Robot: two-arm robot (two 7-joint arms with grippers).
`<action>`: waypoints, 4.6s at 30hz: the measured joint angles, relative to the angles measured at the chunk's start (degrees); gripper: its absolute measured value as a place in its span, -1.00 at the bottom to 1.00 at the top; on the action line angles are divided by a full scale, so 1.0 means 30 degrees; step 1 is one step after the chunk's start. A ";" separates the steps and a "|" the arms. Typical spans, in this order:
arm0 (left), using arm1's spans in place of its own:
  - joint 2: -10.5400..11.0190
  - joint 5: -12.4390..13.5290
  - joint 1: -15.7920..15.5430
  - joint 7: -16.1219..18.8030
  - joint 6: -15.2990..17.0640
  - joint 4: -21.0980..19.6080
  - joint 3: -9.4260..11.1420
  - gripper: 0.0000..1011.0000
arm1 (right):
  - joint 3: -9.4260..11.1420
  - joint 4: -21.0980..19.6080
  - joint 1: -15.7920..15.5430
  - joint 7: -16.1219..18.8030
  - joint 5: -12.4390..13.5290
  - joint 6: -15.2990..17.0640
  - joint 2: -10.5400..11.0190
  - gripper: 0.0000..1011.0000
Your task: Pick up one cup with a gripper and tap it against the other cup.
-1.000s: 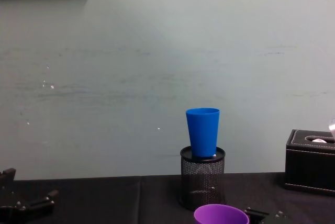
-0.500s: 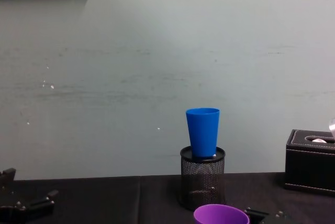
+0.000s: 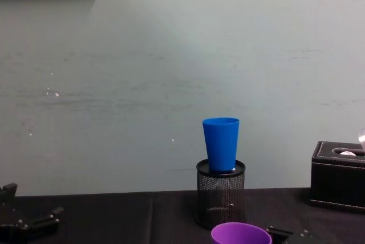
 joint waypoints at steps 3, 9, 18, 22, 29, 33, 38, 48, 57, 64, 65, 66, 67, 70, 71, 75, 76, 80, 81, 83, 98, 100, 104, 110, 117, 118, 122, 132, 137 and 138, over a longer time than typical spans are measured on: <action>0.0000 0.0000 0.0001 0.0000 0.0000 0.0000 0.0000 1.00 | 0.0000 0.0000 0.0000 0.0000 0.0000 0.0000 0.0000 0.44; -0.0001 0.0000 0.0001 0.0000 0.0000 0.0000 -0.0001 1.00 | 0.0005 -0.0011 -0.0004 -0.0001 -0.0001 0.0000 0.0004 0.44; 0.0000 0.0000 0.0001 0.0000 0.0000 0.0000 0.0000 1.00 | 0.0508 -0.1768 -0.0433 0.0305 0.0789 0.0528 0.0624 0.44; 0.0000 0.0000 0.0000 0.0000 0.0000 0.0000 0.0000 1.00 | 0.0853 -0.3326 -0.0569 0.0473 0.1768 0.1903 0.1270 0.44; 0.0000 0.0000 -0.0001 0.0000 0.0001 0.0000 0.0001 1.00 | 0.0861 -0.5218 -0.0398 0.0649 0.2536 0.3826 0.2394 0.44; 0.0000 -0.0001 0.0000 0.0000 0.0000 0.0000 0.0000 1.00 | 0.0619 -0.6220 -0.0192 0.0656 0.2541 0.4466 0.2994 0.44; 0.0000 0.0000 0.0000 0.0000 0.0000 0.0000 -0.0001 1.00 | 0.0522 -0.6831 0.0004 0.0535 0.2741 0.4982 0.3299 0.44; 0.0000 0.0000 0.0001 0.0000 0.0000 0.0000 0.0000 1.00 | 0.0155 -0.7292 0.0498 0.0149 0.3010 0.5679 0.3620 0.44; 0.0000 0.0000 0.0000 0.0000 0.0000 0.0000 0.0001 1.00 | 0.0056 -0.7333 0.0547 0.0097 0.3083 0.5771 0.3658 0.44; -0.0001 0.0001 -0.0001 0.0000 0.0000 0.0000 0.0000 1.00 | 0.0084 -0.7295 0.0534 0.0104 0.3063 0.5734 0.3636 0.44; 0.0000 0.0000 0.0001 0.0000 0.0000 0.0000 0.0001 1.00 | 0.0088 -0.7293 0.0533 0.0104 0.3060 0.5730 0.3635 0.44; 0.0000 0.0000 -0.0001 0.0000 0.0000 -0.0001 0.0001 1.00 | 0.0090 -0.7290 0.0532 0.0104 0.3057 0.5726 0.3635 0.44; -0.0001 0.0001 0.0000 0.0000 0.0000 0.0000 -0.0001 1.00 | 0.0093 -0.7285 0.0530 0.0105 0.3052 0.5717 0.3632 0.44; 0.0000 0.0000 0.0000 0.0000 0.0000 0.0000 0.0001 1.00 | 0.0098 -0.7279 0.0524 0.0107 0.3043 0.5700 0.3625 0.44; 0.0000 0.0000 0.0001 0.0000 0.0000 -0.0001 0.0000 1.00 | 0.0100 -0.7277 0.0523 0.0107 0.3041 0.5696 0.3625 0.44; 0.0000 0.0000 0.0000 0.0000 0.0000 0.0000 0.0000 1.00 | 0.0107 -0.7271 0.0517 0.0108 0.3033 0.5684 0.3618 0.44; 0.0000 0.0000 -0.0001 0.0000 0.0000 0.0000 0.0001 1.00 | 0.0110 -0.7267 0.0516 0.0109 0.3031 0.5680 0.3616 0.44; 0.0000 0.0000 0.0001 0.0000 0.0000 0.0000 0.0000 1.00 | 0.0119 -0.7260 0.0513 0.0109 0.3023 0.5674 0.3610 0.44; -0.0001 0.0001 0.0000 0.0000 0.0000 0.0000 0.0000 1.00 | 0.0119 -0.7258 0.0513 0.0110 0.3021 0.5671 0.3609 0.44; 0.0000 0.0001 0.0000 0.0000 0.0000 0.0000 0.0000 1.00 | 0.0121 -0.7254 0.0513 0.0110 0.3017 0.5667 0.3606 0.44; 0.0000 0.0000 0.0000 0.0000 0.0001 0.0000 0.0000 1.00 | 0.0122 -0.7248 0.0512 0.0119 0.3001 0.5654 0.3605 0.44; 0.0000 0.0000 0.0000 0.0000 0.0000 0.0000 0.0000 1.00 | 0.0122 -0.7248 0.0513 0.0119 0.3001 0.5654 0.3606 0.44; 0.0000 0.0001 0.0001 0.0000 0.0000 0.0000 -0.0001 1.00 | 0.0123 -0.7249 0.0512 0.0120 0.3003 0.5654 0.3606 0.44; -0.0001 0.0000 0.0000 0.0000 0.0000 0.0000 0.0000 1.00 | 0.0122 -0.7249 0.0511 0.0120 0.3003 0.5655 0.3606 0.44; 0.0000 0.0000 0.0000 0.0000 0.0000 0.0000 0.0000 1.00 | 0.0121 -0.7249 0.0512 0.0121 0.3003 0.5655 0.3606 0.44; 0.0000 0.0000 0.0000 0.0000 0.0000 0.0000 0.0001 1.00 | 0.0122 -0.7249 0.0512 0.0120 0.3003 0.5655 0.3606 0.44; 0.0000 -0.0001 -0.0001 0.0000 0.0000 0.0000 0.0000 1.00 | 0.0122 -0.7249 0.0512 0.0121 0.3003 0.5655 0.3606 0.44; -0.0001 0.0000 0.0000 0.0000 0.0000 0.0000 0.0000 1.00 | 0.0122 -0.7249 0.0513 0.0120 0.3003 0.5656 0.3606 0.44; 0.0000 0.0000 0.0000 0.0000 0.0000 0.0000 0.0000 1.00 | 0.0122 -0.7249 0.0512 0.0120 0.3004 0.5655 0.3606 0.44; 0.0000 0.0000 0.0000 0.0000 0.0000 0.0000 0.0000 1.00 | 0.0122 -0.7250 0.0512 0.0120 0.3004 0.5655 0.3606 0.44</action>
